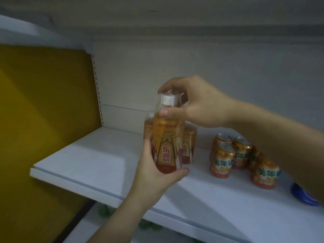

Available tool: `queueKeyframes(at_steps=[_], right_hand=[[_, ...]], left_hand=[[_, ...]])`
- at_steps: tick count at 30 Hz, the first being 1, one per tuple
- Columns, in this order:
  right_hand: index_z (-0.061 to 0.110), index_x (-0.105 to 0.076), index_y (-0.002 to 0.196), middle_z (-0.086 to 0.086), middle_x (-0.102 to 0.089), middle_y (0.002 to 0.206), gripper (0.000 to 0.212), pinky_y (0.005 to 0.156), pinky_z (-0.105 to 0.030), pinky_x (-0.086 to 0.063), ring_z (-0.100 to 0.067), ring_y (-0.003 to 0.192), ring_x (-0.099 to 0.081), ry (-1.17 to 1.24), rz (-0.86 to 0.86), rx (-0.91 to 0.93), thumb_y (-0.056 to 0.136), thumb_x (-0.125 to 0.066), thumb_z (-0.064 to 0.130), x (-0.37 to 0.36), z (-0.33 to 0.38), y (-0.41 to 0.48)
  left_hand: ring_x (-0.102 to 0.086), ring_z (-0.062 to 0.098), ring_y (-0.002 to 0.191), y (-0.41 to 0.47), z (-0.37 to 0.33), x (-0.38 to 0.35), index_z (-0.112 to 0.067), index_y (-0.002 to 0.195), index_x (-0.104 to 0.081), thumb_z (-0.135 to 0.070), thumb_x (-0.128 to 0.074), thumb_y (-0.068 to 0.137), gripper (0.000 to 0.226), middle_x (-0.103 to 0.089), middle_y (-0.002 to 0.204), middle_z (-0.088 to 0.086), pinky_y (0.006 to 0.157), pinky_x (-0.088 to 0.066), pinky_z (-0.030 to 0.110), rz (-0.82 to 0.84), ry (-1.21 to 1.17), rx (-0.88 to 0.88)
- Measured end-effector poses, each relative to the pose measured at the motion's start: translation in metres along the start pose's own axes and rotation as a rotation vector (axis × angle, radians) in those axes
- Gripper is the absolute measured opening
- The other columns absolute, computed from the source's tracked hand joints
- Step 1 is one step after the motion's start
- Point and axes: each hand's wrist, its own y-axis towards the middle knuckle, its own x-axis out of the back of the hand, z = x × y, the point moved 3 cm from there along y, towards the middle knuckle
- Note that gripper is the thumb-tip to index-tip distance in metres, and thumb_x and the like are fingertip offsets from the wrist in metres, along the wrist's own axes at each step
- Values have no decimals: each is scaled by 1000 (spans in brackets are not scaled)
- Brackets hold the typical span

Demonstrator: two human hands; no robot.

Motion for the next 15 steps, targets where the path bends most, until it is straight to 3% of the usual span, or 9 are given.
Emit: queueKeyframes(at_steps=[4, 8, 11, 13, 15], right_hand=[[31, -65, 126, 13, -64, 109, 55, 76, -24, -51, -2, 89, -63, 23, 17, -10, 78, -82, 51, -27, -6, 26], [28, -65, 129, 10, -59, 112, 52, 75, -21, -45, -11, 95, -61, 50, 36, -44, 83, -85, 40, -57, -15, 52], [28, -64, 131, 7, -58, 117, 54, 74, -21, -44, -14, 100, -59, 61, 57, -75, 83, -86, 38, -74, -25, 69], [27, -63, 131, 7, -55, 118, 54, 69, -15, -41, -14, 102, -58, 51, 54, -80, 83, -86, 37, -82, -32, 77], [25, -63, 131, 6, -54, 118, 54, 68, -13, -39, -14, 105, -56, 40, 53, -80, 83, -86, 37, -91, -39, 83]], left_hand=[[-67, -3, 99, 8, 23, 18, -35, 129, -45, -21, -96, 61, 86, -66, 112, -16, 72, -54, 10, -240, 134, 84], [-64, 7, 104, 20, 51, 42, -34, 133, -49, -36, -94, 61, 86, -57, 123, -7, 86, -60, 29, -351, 298, 126], [-65, 10, 106, 21, 66, 51, -39, 136, -47, -32, -92, 67, 82, -55, 122, -9, 91, -59, 37, -347, 329, 180], [-65, 13, 105, 22, 76, 54, -37, 137, -44, -22, -90, 72, 80, -54, 123, -6, 89, -59, 31, -351, 327, 226], [-67, 9, 98, 26, 86, 57, -36, 128, -47, -12, -87, 76, 70, -59, 121, -6, 75, -55, 13, -372, 314, 242]])
